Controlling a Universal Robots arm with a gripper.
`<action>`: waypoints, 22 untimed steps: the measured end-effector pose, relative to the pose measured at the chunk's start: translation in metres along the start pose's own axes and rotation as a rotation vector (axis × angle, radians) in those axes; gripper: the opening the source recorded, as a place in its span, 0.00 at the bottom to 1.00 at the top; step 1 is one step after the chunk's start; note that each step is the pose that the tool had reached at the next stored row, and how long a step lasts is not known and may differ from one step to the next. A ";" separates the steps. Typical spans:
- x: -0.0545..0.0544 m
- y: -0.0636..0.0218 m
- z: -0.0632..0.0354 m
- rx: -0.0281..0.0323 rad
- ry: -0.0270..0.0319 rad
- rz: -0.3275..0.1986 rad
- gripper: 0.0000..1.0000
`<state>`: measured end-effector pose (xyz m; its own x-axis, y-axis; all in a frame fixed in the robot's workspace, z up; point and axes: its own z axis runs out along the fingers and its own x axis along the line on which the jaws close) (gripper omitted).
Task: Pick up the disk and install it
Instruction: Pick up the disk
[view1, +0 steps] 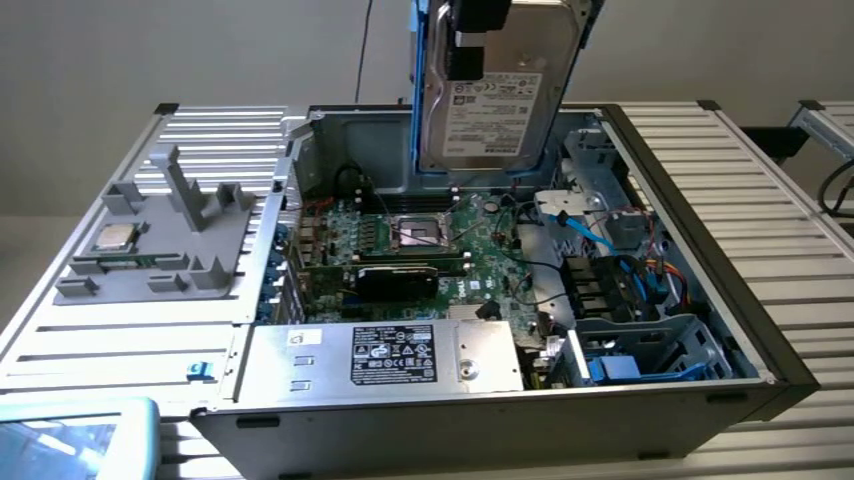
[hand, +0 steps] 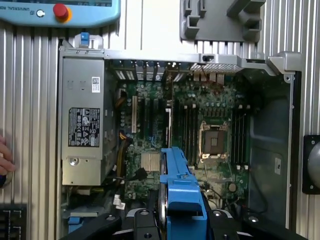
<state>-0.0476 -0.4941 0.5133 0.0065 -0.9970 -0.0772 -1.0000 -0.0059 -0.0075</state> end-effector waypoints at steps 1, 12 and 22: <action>0.001 -0.0020 0.0000 -0.0001 0.0048 0.000 0.37; 0.012 -0.0175 -0.0006 -0.0004 0.0627 0.000 0.37; 0.031 -0.0376 -0.0019 -0.0013 0.0651 0.000 0.37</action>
<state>-0.0098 -0.5251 0.5131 0.0065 -0.9999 -0.0121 -1.0000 -0.0064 -0.0063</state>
